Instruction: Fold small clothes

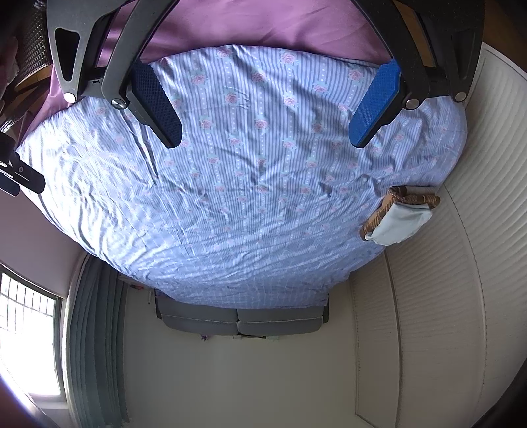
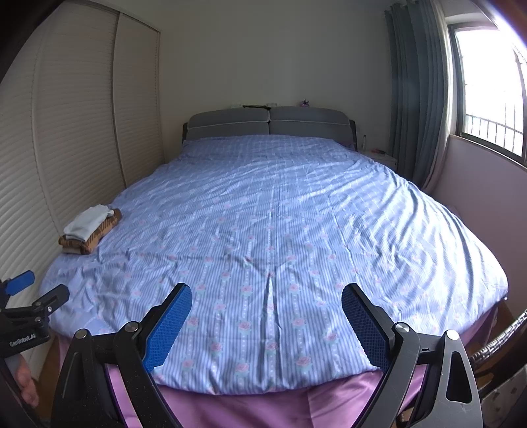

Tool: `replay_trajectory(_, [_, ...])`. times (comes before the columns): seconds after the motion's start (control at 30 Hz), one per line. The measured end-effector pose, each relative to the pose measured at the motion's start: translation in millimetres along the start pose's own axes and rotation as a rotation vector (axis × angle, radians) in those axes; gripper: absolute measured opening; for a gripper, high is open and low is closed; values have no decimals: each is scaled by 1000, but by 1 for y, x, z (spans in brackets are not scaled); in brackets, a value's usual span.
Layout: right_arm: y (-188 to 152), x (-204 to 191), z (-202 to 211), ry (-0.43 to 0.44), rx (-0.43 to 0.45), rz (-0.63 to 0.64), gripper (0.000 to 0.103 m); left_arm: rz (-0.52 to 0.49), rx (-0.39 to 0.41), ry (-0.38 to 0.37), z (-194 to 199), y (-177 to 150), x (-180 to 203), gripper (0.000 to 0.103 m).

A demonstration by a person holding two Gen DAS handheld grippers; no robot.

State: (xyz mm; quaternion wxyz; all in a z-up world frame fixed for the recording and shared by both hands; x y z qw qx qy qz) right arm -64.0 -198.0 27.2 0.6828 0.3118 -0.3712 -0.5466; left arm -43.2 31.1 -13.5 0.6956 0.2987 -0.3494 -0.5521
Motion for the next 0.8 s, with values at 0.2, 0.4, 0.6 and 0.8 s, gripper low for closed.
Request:
replay_trajectory(0.2, [-3,-3,-2,-1,-8,-10,93,-18,13,-1,1,-1,5,103])
replay_trajectory(0.4, [-3,-2,-2,0,-8,-10,93,-17,7,0,-2,-2,6,103])
replay_trajectory(0.6, [-5,-4,-5,-1,-12,-13,93,-31,10,-9,-5,-2,9,103])
replay_trajectory(0.8, [-9,-5,-15,-5,-31,-27,93,-55,15,-22,-11,-3,16,103])
Point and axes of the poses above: each gripper's, at about its wrist camera, not at the fingertips, and z roughly against the way its jaws point, x to its right, y to its top, the point moved 2 cm from there along -z, roughly the way its jaws point, and after that the axes turned 12 degrees about z, right-handed, at the moved point
